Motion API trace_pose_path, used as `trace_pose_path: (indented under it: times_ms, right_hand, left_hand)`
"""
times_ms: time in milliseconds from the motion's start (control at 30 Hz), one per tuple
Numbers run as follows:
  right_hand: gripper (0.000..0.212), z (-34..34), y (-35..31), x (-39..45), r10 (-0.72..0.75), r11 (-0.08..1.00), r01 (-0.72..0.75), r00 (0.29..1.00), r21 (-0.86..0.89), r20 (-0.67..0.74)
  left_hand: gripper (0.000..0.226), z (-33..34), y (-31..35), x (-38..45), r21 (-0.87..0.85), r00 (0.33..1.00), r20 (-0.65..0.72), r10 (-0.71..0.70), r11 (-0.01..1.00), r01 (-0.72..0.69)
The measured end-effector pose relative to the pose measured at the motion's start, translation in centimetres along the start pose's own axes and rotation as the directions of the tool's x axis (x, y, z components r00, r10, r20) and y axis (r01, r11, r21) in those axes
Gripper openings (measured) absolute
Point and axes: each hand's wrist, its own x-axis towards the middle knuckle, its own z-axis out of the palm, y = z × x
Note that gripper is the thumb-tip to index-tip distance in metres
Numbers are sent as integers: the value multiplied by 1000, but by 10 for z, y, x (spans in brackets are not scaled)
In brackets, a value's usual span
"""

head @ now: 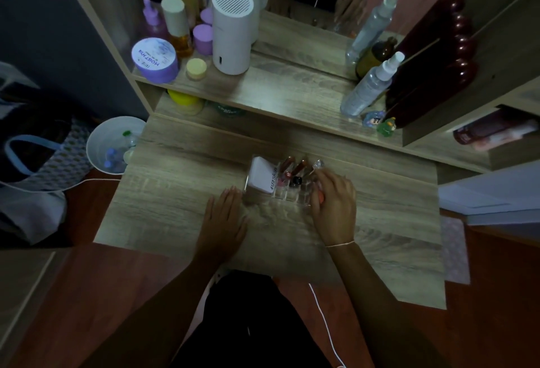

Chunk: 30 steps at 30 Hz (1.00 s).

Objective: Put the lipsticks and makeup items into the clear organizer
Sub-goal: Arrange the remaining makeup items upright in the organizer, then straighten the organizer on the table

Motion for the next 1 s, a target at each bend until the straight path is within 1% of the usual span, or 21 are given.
trace_pose_path:
  times_ms: [133,233,367,767,900,1000]
  right_hand:
    - [33,-4,-2,2,47,999,-47,999,17,-16]
    - [35,-6,-2,9,91,996,-91,996,-3,14]
    - [40,-7,0,21,94,995,-91,993,-47,69]
    - [26,-5,1,28,85,995,-82,995,-49,55]
    - [35,-6,-2,29,97,995,-96,993,-11,64]
    - [41,-9,-1,23,136,989,-137,990,61,23]
  left_hand:
    - [63,-1,0,0,-19,1000,-13,-1,1000,1]
    - [62,-2,1,-1,-18,1000,-16,4,1000,-4]
    - [63,-2,-1,-1,-15,1000,9,11,1000,-11]
    - [64,-1,-2,1,-22,998,52,-21,1000,23]
    - [64,-1,-2,1,-17,998,53,-22,1000,23]
    - [65,-2,-1,1,-6,997,71,-15,1000,16]
